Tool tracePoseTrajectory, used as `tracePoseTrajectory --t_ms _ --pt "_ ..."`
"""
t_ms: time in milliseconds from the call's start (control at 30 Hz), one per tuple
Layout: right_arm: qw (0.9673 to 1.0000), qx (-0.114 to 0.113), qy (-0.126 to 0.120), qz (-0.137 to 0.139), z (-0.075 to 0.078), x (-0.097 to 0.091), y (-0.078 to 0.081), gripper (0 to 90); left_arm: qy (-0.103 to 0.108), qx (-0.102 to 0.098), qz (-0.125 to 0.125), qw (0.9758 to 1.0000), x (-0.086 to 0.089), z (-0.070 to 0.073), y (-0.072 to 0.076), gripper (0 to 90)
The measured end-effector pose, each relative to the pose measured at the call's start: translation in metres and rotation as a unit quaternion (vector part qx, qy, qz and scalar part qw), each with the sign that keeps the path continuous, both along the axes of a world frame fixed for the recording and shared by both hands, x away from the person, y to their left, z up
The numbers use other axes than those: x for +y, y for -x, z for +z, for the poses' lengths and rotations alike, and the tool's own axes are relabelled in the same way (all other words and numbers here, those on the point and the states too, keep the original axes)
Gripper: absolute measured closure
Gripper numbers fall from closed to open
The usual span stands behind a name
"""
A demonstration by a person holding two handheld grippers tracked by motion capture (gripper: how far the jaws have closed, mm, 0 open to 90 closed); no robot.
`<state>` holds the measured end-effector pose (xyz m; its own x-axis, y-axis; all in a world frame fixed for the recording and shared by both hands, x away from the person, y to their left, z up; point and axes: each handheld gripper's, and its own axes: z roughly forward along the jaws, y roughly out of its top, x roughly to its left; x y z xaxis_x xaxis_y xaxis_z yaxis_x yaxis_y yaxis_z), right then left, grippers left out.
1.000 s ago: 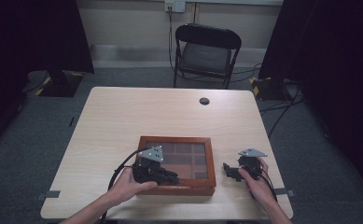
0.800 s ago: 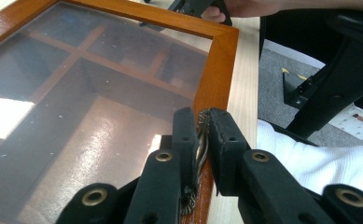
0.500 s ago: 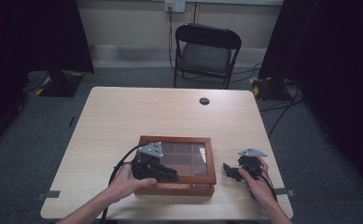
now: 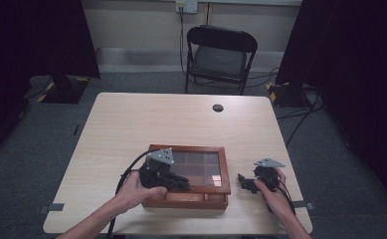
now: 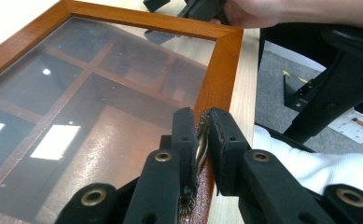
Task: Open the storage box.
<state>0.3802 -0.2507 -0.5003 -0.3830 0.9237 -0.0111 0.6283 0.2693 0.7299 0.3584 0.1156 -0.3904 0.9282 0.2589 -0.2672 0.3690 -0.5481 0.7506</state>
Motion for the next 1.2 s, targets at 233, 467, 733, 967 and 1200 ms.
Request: tracePoseTrajectory --t_ms 233,467,733,967,1200 --pt "1.0000 0.000 0.000 0.000 0.000 0.000 0.000 10.1 0.010 -0.001 0.002 0.9999 0.001 0.008 -0.004 81.0" --pt "1.0000 0.000 0.000 0.000 0.000 0.000 0.000 10.1 0.009 -0.003 -0.002 1.0000 0.002 0.019 -0.010 81.1" --pt "1.0000 0.000 0.000 0.001 0.000 0.000 0.000 10.0 0.006 -0.010 0.004 0.9999 0.001 0.029 -0.013 81.0" --pt "1.0000 0.000 0.000 0.002 0.000 0.000 0.000 9.9 -0.003 -0.027 0.009 0.9996 -0.001 0.042 -0.016 81.0" --pt "1.0000 0.000 0.000 0.003 0.000 0.000 -0.001 9.9 0.006 -0.035 0.022 0.9991 0.001 0.054 -0.024 81.0"
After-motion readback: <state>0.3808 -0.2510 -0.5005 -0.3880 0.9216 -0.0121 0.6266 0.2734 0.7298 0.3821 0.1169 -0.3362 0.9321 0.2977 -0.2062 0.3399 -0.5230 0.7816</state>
